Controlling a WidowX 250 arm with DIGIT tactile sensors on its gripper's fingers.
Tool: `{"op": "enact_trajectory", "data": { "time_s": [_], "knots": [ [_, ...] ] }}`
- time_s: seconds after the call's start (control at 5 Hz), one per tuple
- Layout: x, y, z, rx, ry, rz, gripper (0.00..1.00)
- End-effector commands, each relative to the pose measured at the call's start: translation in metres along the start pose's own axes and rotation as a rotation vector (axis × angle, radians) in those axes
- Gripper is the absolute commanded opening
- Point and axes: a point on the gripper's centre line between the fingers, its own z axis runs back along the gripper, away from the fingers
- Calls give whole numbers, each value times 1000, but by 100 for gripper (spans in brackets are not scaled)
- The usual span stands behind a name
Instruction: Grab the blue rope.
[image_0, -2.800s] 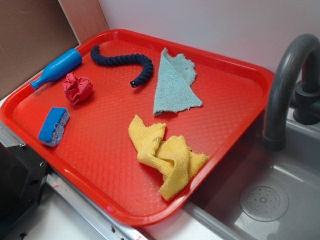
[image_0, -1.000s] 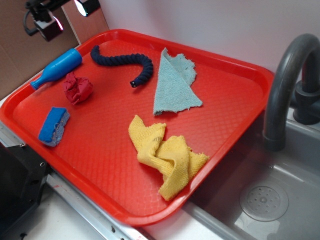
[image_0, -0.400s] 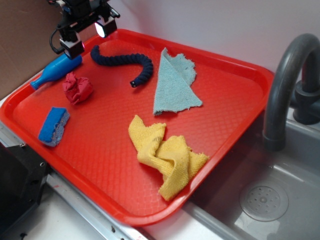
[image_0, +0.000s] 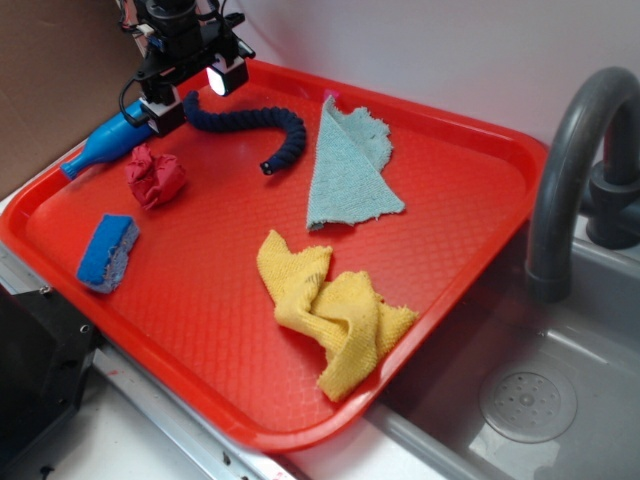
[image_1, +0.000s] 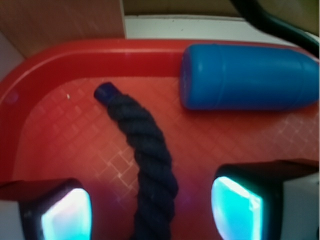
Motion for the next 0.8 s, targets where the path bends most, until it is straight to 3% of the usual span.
{"op": "enact_trajectory", "data": {
  "time_s": [0.0, 0.2, 0.4, 0.6],
  "knots": [
    [-11, 9, -18, 10, -7, -31, 100],
    [-15, 10, -24, 21, 5, -39, 100],
    [-23, 18, -22, 10, -5, -24, 0],
    [-27, 26, -22, 13, -1, -20, 0]
  ]
}}
